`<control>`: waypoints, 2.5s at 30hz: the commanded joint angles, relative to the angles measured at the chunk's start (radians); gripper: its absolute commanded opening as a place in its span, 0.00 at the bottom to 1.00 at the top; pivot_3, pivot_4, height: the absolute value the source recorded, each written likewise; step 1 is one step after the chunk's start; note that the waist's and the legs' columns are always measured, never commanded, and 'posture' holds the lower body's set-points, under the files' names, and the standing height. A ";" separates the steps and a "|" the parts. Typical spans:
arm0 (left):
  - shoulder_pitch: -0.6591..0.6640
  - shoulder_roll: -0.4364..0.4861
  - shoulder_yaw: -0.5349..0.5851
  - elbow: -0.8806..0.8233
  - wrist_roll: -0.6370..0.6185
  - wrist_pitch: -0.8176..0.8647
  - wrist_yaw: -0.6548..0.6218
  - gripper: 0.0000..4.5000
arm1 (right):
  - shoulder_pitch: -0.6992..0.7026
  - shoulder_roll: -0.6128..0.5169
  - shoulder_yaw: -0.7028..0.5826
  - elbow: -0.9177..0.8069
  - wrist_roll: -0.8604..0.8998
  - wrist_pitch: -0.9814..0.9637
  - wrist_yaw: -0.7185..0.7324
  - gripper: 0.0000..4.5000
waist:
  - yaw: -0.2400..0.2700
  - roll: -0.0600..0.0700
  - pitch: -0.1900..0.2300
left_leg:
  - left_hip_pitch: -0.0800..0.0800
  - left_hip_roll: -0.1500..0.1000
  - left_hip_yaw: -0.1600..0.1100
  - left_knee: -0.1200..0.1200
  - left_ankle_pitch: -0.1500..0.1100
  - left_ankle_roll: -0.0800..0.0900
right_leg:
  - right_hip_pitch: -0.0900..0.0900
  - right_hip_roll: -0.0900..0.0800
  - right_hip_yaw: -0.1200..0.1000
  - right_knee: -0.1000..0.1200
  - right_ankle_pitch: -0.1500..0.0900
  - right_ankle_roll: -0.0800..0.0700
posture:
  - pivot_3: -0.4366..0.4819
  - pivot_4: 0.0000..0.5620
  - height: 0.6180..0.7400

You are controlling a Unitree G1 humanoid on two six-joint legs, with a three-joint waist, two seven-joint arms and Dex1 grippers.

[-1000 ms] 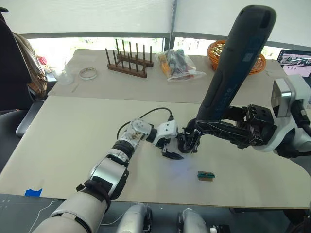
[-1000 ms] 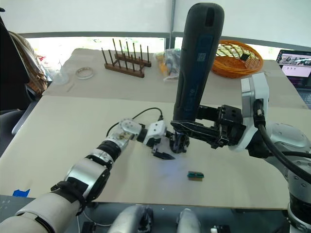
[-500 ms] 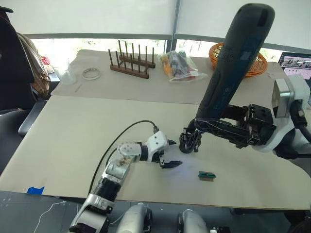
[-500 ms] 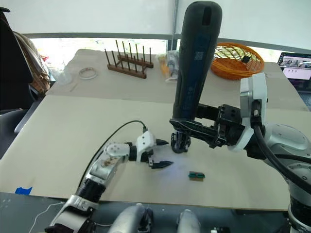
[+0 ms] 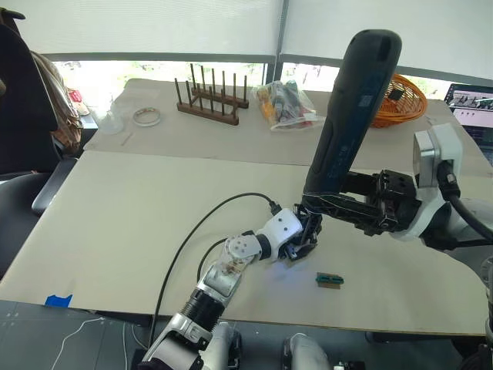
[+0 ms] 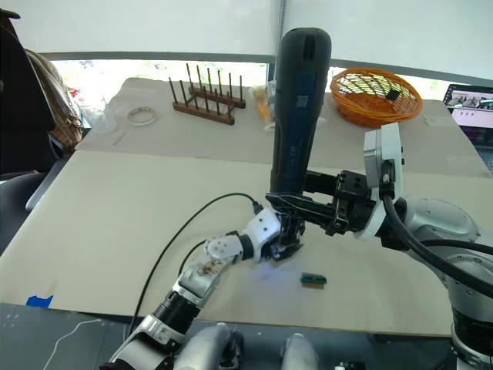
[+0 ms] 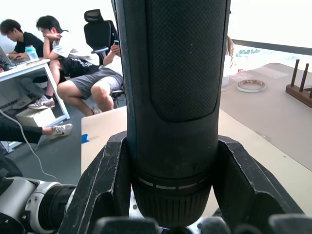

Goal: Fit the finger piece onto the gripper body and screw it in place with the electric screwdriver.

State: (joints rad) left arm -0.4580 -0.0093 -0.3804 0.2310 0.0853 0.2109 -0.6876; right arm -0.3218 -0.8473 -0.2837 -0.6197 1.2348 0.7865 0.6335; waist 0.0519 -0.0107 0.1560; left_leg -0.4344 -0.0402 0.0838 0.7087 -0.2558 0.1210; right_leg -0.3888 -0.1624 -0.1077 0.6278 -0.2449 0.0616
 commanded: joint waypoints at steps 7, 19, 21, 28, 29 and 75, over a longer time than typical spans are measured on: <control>-0.314 0.059 0.067 0.457 -0.181 -0.387 -0.461 0.53 | 0.090 -0.003 -0.110 -0.100 0.026 -0.060 0.031 0.43 | -0.002 0.000 0.000 | -0.001 0.000 0.001 0.000 0.000 0.000 | -0.001 0.001 -0.001 0.000 0.000 0.000 | 0.48 0.27 1.00; -0.611 -0.027 0.110 0.966 -0.075 -0.608 -0.486 0.53 | 0.260 0.015 -0.190 -0.210 -0.013 -0.108 -0.029 0.43 | -0.003 -0.001 0.001 | -0.003 -0.001 0.001 0.001 -0.001 0.003 | -0.001 0.000 -0.003 -0.001 0.001 0.002 | 0.48 0.27 1.00; -0.605 -0.024 0.110 0.976 -0.061 -0.589 -0.493 0.76 | 0.287 0.026 -0.192 -0.223 -0.038 -0.126 -0.041 0.43 | -0.005 -0.001 0.001 | -0.003 -0.001 0.001 0.001 -0.001 0.003 | -0.002 0.000 -0.003 -0.001 0.001 0.002 | 0.48 0.27 1.00; -0.523 0.031 0.166 0.857 -0.076 -0.540 -0.461 1.00 | 0.391 0.053 -0.274 -0.272 -0.043 -0.166 -0.110 0.43 | -0.005 -0.001 0.001 | -0.003 -0.001 0.001 0.002 -0.001 0.003 | -0.001 0.000 -0.003 -0.001 0.001 0.002 | 0.48 0.27 1.00; -0.506 0.036 0.175 0.828 -0.079 -0.524 -0.447 1.00 | 0.402 0.054 -0.284 -0.279 -0.038 -0.169 -0.118 0.43 | -0.006 -0.001 0.000 | -0.003 -0.001 0.001 0.002 -0.001 0.003 | -0.001 0.000 -0.003 -0.001 0.001 0.002 | 0.48 0.27 1.00; -0.092 0.371 -0.030 -0.136 -0.341 -0.048 -0.792 1.00 | 0.735 0.224 -0.257 -0.428 -0.237 -0.326 -0.250 0.43 | -0.011 0.006 -0.001 | 0.006 0.003 0.002 0.001 0.000 -0.001 | 0.000 0.012 0.014 -0.001 0.000 0.001 | 0.48 0.27 1.00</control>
State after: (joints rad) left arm -0.5386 0.3627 -0.4054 0.1011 -0.2495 0.1771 -1.4737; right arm 0.4166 -0.6257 -0.5451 -0.9984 1.0018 0.5200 0.3924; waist 0.0406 -0.0047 0.1546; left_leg -0.4280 -0.0374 0.0857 0.7092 -0.2561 0.1204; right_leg -0.3893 -0.1500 -0.0940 0.6262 -0.2453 0.0627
